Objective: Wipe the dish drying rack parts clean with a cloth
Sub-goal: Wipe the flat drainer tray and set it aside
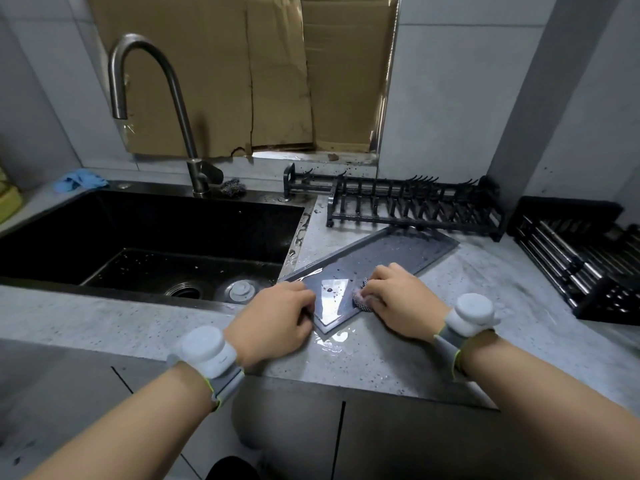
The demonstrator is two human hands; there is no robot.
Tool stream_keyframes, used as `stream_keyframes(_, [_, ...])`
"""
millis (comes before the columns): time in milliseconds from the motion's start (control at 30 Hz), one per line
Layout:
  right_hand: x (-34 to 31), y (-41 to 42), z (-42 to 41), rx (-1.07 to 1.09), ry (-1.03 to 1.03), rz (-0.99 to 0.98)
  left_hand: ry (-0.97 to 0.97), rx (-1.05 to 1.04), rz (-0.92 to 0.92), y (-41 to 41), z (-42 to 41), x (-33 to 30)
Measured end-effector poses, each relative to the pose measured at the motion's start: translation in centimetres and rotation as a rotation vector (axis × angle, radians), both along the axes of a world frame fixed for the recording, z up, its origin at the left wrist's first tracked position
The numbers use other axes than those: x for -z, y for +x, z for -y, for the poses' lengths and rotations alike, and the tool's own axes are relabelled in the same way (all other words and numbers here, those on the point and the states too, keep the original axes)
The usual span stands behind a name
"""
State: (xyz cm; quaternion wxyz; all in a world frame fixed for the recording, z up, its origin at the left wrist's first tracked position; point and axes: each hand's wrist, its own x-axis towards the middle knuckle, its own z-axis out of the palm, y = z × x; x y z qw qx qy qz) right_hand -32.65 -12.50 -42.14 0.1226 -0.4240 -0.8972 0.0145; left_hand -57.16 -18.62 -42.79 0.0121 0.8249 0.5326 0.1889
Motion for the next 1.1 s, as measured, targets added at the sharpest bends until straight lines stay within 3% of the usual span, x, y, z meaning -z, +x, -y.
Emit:
stream_keyframes(300, [-1.3,-0.7,4.4,-0.050,-0.117,0.008,0.022,-0.008,0.008,-0.6,-0.1,-0.1])
stream_keyframes(500, [-0.5,-4.3,4.8,-0.051,-0.013,-0.256,0.066,-0.029,0.002,0.0,0.1,1.0])
stream_keyframes(600, [1.1,-6.2,5.0,-0.083,-0.074,-0.206,0.057,-0.040,0.008,0.0,0.0,1.1])
stream_keyframes(933, [-0.8,-1.1,1.9,0.085,-0.116,-0.106,-0.003,-0.047,0.029,-0.1,0.1,1.0])
stream_keyframes(1100, [0.5,-6.5,3.4,-0.085,-0.129,-0.180,-0.024,-0.034,0.060,-0.9,0.6,0.7])
